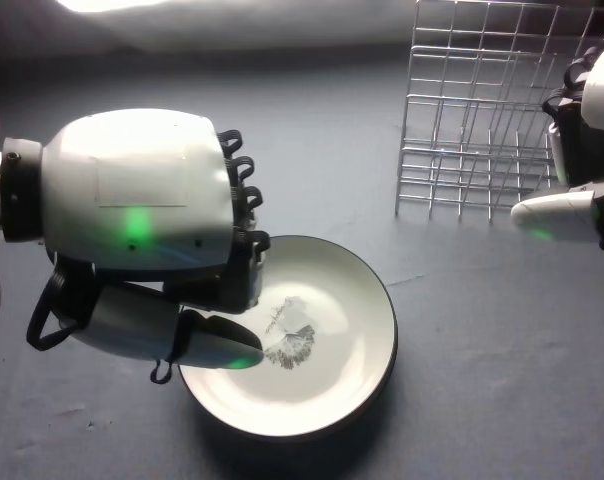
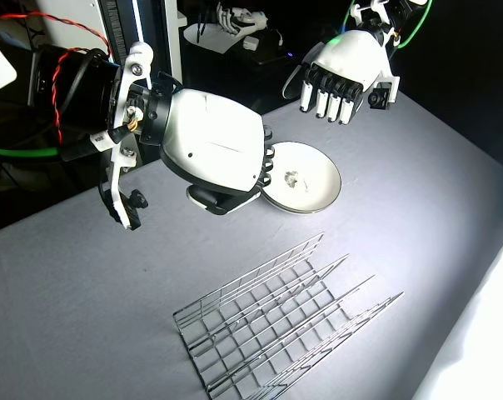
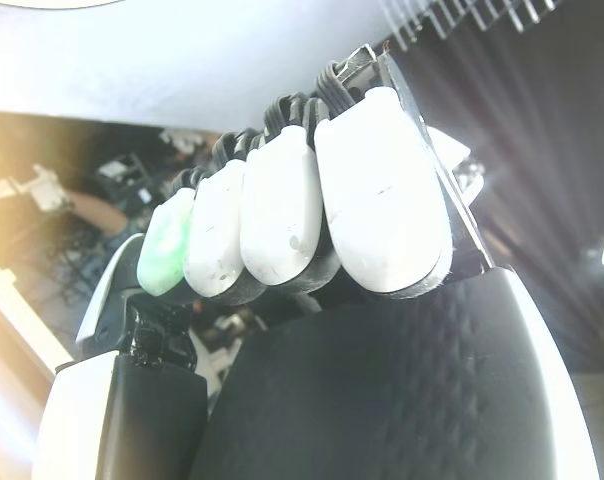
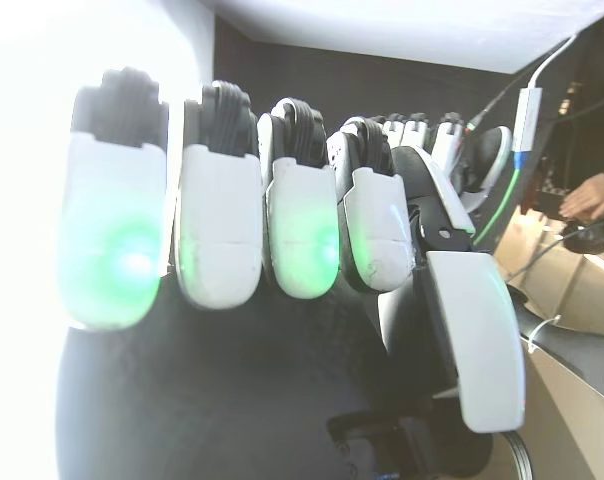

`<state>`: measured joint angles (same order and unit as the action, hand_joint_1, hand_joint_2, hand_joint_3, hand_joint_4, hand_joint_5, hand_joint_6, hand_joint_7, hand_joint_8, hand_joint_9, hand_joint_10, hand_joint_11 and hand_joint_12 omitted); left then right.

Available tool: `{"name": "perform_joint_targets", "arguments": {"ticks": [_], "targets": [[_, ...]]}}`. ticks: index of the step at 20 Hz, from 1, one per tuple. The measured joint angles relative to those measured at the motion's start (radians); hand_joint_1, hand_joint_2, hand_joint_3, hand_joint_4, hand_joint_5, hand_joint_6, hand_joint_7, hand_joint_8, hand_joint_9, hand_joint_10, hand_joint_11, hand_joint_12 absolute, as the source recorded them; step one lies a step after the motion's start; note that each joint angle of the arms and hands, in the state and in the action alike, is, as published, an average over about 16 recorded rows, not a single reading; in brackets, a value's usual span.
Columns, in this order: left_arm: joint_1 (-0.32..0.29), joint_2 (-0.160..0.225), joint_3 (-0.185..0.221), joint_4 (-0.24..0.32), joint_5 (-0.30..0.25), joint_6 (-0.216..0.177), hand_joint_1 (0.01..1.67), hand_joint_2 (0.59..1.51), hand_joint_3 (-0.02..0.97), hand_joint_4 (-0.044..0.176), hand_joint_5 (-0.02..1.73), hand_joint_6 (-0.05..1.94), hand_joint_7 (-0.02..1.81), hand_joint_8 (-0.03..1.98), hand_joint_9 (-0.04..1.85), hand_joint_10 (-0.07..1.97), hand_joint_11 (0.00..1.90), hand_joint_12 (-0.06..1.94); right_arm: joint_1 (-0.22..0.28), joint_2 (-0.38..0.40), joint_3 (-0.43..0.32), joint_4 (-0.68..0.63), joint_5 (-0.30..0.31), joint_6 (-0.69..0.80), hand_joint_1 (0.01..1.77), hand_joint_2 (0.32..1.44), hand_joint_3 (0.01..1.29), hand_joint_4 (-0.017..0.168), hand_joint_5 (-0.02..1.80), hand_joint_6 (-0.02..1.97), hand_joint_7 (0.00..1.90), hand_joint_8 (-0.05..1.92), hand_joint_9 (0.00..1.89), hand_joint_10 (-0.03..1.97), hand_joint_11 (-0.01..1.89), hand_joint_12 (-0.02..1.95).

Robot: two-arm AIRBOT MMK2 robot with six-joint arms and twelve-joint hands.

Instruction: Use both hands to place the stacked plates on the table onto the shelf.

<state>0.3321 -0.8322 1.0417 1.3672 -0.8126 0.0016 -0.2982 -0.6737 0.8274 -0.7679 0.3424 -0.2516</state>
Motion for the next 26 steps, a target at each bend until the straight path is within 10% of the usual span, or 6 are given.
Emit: {"name": "perform_joint_targets", "arguments": {"ticks": [14, 26], "targets": [[-0.011, -0.003, 0.047, 0.082, -0.07, -0.09, 0.02, 1.153, 0.024, 0.003, 0.01, 0.0, 0.02, 0.0, 0.02, 0.0, 0.03, -0.01, 0.0, -0.002, 0.004, -0.018, 0.012, 0.01, 0.02, 1.33, 0.02, 0.002, 0.13, 0.04, 0.1, 0.02, 0.08, 0.03, 0.06, 0.35], [-0.061, -0.052, 0.176, 0.287, -0.259, -0.157, 0.02, 1.136, 0.021, 0.005, 0.02, -0.01, 0.02, -0.02, 0.02, 0.01, 0.01, -0.02, -0.005, -0.004, 0.014, -0.044, 0.031, 0.035, 0.02, 1.26, 0.02, 0.001, 0.05, 0.03, 0.03, 0.02, 0.02, 0.02, 0.01, 0.16]]}}
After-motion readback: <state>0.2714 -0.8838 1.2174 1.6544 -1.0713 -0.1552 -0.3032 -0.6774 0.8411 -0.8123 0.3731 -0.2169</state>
